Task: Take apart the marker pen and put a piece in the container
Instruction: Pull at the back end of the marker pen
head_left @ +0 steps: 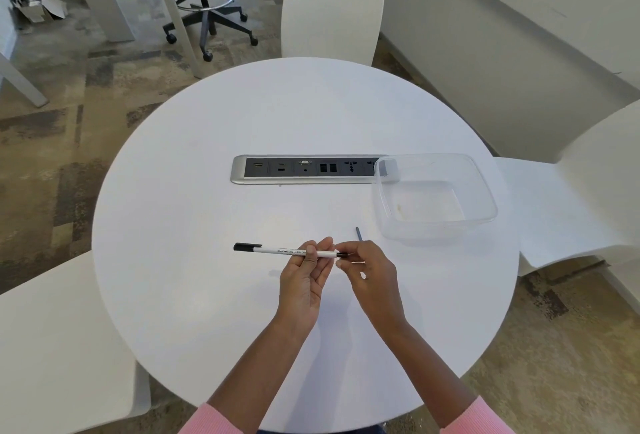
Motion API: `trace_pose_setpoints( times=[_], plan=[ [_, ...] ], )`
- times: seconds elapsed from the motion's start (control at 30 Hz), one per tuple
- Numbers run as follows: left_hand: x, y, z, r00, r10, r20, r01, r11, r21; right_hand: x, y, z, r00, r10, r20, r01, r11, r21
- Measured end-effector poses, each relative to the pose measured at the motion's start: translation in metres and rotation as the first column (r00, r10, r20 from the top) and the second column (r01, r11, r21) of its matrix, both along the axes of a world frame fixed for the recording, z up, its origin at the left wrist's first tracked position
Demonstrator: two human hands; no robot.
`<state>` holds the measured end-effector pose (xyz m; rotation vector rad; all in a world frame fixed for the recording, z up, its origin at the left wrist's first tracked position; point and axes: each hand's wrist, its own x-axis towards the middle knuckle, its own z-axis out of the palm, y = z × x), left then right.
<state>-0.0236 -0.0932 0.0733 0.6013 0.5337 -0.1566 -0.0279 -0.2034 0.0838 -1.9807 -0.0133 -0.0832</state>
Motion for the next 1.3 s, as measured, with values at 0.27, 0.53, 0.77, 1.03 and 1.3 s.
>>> trace_pose_setpoints(
  times=[0.27,0.53,0.77,1.03,1.3],
  plan=[
    [0.0,0.0,0.0,1.0,0.006,0.001,-0.006,1.0,0.016,0.002,-0.001,0.0,0.996,-0.013,-0.087,0.018,0.998,0.066],
    [0.0,-0.001,-0.002,1.0,-0.001,-0.014,0.001,1.0,0.008,0.002,0.0,0.002,0.994,0.052,0.092,-0.039,0.99,-0.135],
    [0.005,-0.006,0.003,0.999,0.046,-0.004,-0.045,0.996,0.078,0.014,-0.003,0.008,0.996,0.092,-0.004,-0.087,0.934,-0.348],
    [0.005,-0.01,-0.001,0.999,-0.053,0.003,0.051,0.971,0.233,0.031,-0.015,0.024,0.809,0.136,-0.572,-0.182,0.983,-0.023],
    [0.008,-0.01,-0.001,0.996,-0.089,0.001,0.086,0.965,0.249,0.038,-0.03,0.028,0.486,0.36,-0.797,-0.04,0.92,0.391]
  ],
)
